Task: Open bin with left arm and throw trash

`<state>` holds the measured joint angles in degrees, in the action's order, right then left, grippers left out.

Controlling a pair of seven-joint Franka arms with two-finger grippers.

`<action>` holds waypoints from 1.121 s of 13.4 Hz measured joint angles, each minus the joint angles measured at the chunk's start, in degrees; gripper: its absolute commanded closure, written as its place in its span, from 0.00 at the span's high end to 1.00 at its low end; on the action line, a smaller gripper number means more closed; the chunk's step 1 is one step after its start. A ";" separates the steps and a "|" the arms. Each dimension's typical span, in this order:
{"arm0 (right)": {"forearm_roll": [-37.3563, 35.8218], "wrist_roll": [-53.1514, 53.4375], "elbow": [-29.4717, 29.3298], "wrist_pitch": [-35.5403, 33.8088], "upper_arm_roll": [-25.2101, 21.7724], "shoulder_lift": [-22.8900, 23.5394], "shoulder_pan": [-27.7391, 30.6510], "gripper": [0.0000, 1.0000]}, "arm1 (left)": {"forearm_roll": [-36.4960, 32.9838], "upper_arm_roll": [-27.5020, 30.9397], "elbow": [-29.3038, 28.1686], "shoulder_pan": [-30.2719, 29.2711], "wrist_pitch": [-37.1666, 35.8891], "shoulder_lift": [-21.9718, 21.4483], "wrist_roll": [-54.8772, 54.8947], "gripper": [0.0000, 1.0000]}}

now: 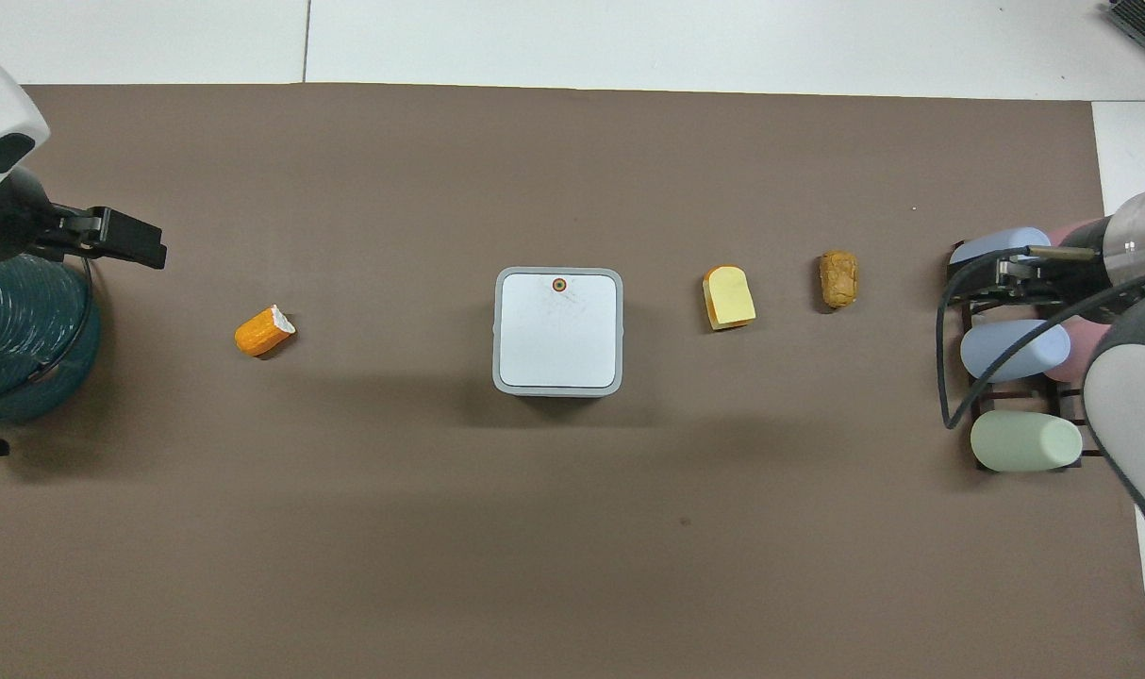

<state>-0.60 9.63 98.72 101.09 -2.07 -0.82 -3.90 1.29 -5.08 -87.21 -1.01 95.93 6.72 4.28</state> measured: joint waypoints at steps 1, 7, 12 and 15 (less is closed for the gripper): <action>0.00 0.00 0.69 1.92 -0.02 0.17 0.06 1.00 | 0.04 -0.29 0.00 0.25 0.07 0.02 -1.18 1.00; 0.00 0.00 4.46 11.01 -0.14 2.68 1.31 1.00 | 0.03 -0.93 -0.95 11.61 3.05 1.40 -21.74 0.29; 0.00 0.00 4.83 13.84 -0.23 5.62 1.58 1.00 | 0.04 -1.08 -3.27 19.38 12.83 4.83 -36.65 0.00; 0.00 0.00 6.48 18.15 -0.20 7.72 1.64 1.00 | 1.04 -1.15 -3.95 22.13 18.33 5.90 -40.52 0.00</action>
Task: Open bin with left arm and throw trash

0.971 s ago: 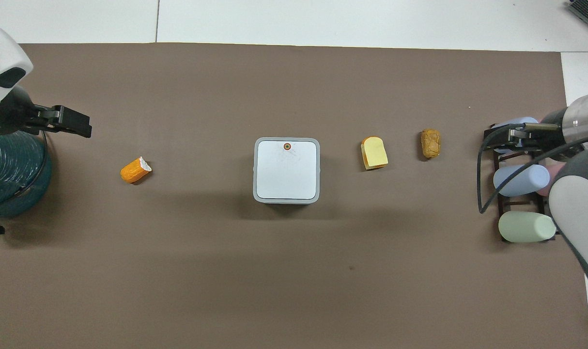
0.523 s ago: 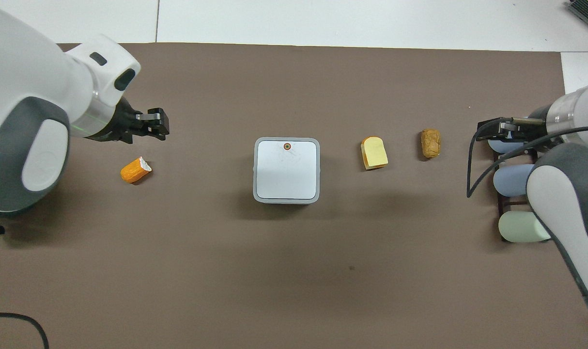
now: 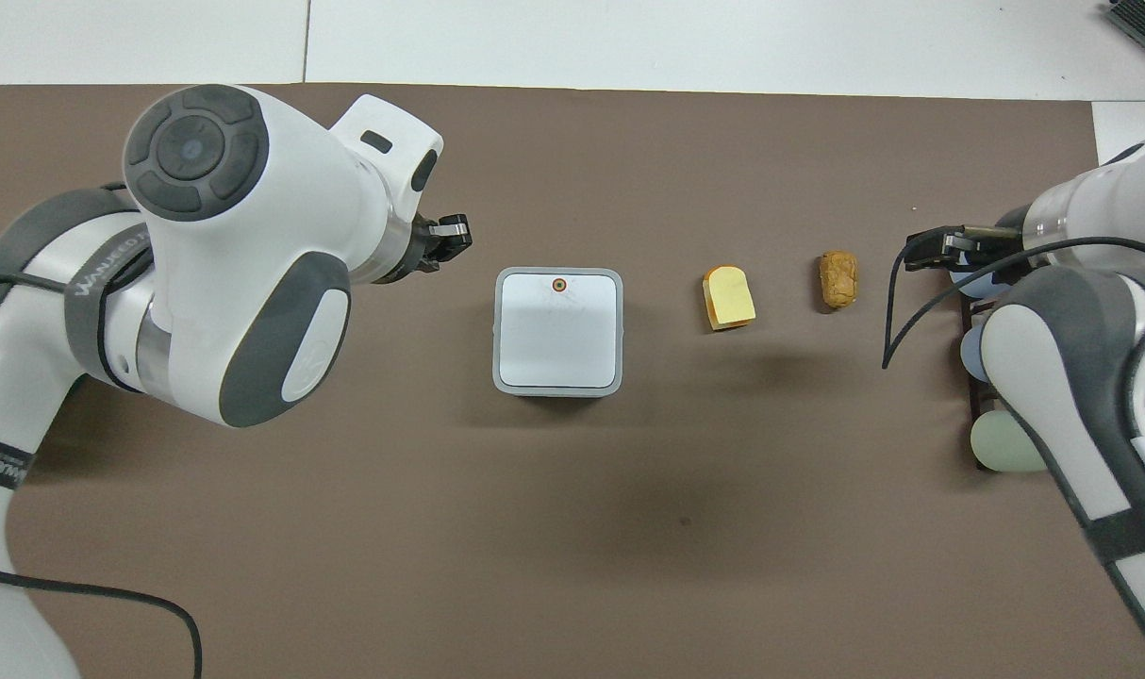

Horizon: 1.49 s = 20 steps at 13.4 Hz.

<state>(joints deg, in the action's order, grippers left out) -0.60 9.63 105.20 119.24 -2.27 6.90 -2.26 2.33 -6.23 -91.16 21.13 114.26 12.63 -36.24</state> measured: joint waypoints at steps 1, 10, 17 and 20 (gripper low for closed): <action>0.00 0.00 1.24 3.12 0.06 1.44 -0.04 1.00 | 0.34 0.00 -0.41 0.36 1.40 0.06 -0.17 0.00; 0.00 0.01 5.93 21.91 0.29 15.56 -1.41 0.70 | 3.38 0.02 -2.97 5.39 12.64 6.47 -2.99 0.00; 0.00 0.19 5.10 22.49 0.27 15.03 -2.02 0.00 | 3.43 0.22 -3.10 7.40 15.42 9.71 -4.96 0.00; 0.00 0.19 3.70 21.36 0.27 10.63 -2.02 0.00 | 3.44 0.43 -2.60 7.60 14.45 9.74 -5.02 0.00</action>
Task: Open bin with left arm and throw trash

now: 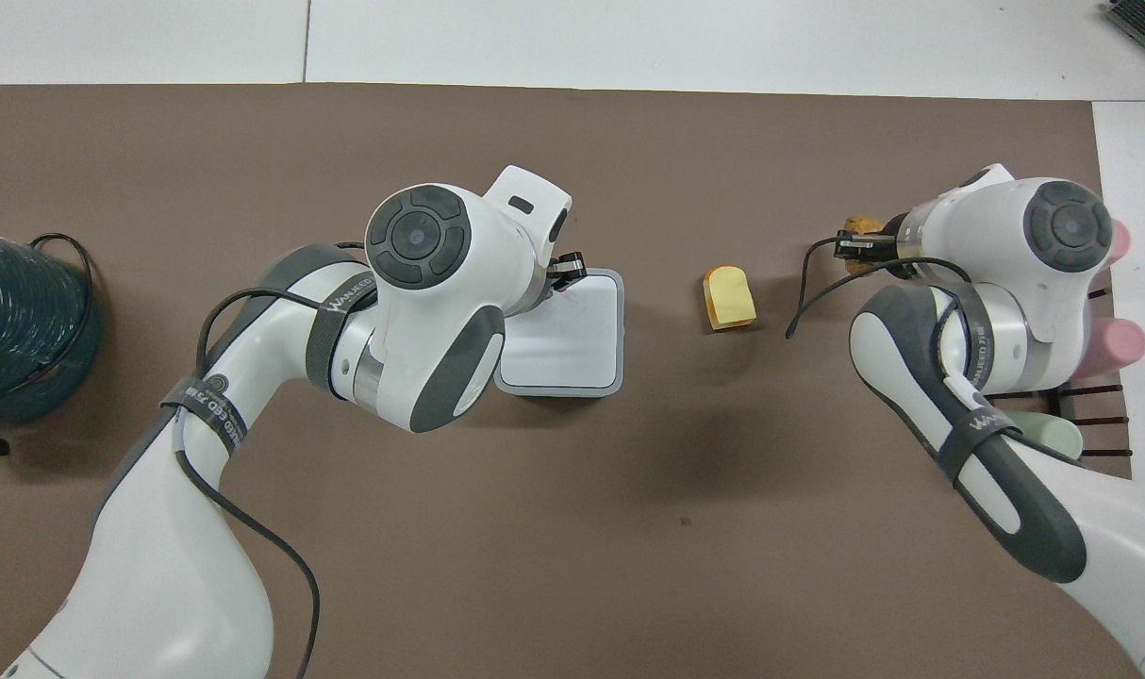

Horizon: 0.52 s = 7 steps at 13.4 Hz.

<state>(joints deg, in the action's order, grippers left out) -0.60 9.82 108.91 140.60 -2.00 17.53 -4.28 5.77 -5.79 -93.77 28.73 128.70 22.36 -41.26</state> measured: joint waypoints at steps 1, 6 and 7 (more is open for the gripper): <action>0.00 0.00 -0.21 -1.78 0.02 -2.54 -0.01 0.00 | 0.01 0.01 1.07 0.01 -2.42 0.12 -0.10 0.00; 0.03 0.00 -0.27 -10.23 1.71 -13.62 -0.09 0.00 | -0.81 1.58 10.05 -2.33 -21.62 -0.17 -0.46 0.00; 0.05 0.00 -0.20 -10.65 2.79 -14.49 -0.11 0.00 | -1.56 1.69 11.16 -4.04 -23.61 -0.37 -0.36 0.00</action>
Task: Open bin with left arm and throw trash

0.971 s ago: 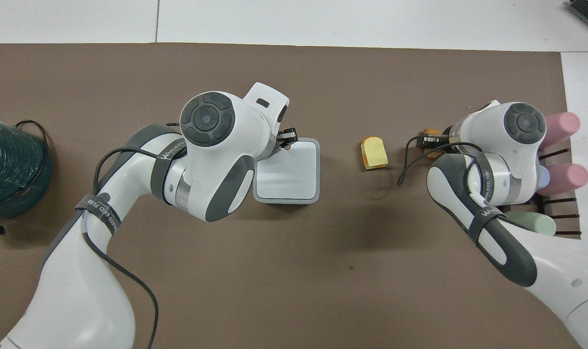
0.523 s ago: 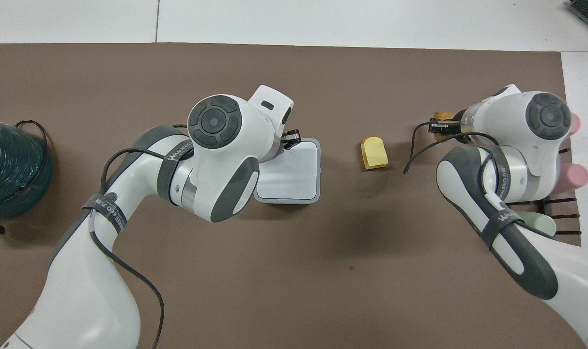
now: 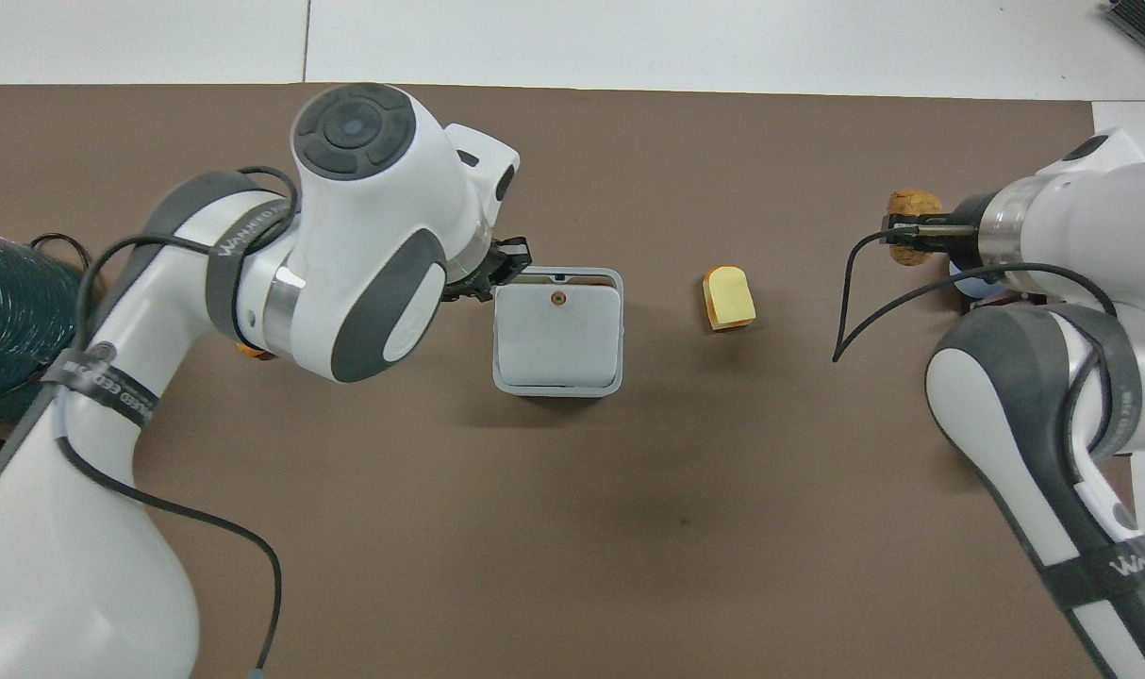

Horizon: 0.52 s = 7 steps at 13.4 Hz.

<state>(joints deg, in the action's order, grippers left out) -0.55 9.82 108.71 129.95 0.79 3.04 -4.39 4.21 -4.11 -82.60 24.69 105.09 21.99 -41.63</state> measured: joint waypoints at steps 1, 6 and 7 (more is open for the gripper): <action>0.04 0.25 0.00 0.05 1.38 -0.21 -0.07 0.00 | -0.40 0.04 0.45 -1.46 -0.68 -0.25 0.34 0.00; 0.00 14.80 -0.25 7.55 4.26 3.25 -8.46 0.00 | -1.28 0.38 0.59 -7.30 -0.89 -0.71 10.25 0.00; 0.00 17.26 -1.11 8.61 4.33 4.82 -10.62 0.00 | -1.30 0.47 0.54 -9.29 -0.90 -0.72 14.55 0.10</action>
<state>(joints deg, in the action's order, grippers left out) -0.55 27.08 107.60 138.56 5.12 7.86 -15.01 2.92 -3.64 -82.06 15.40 104.19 21.27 -27.08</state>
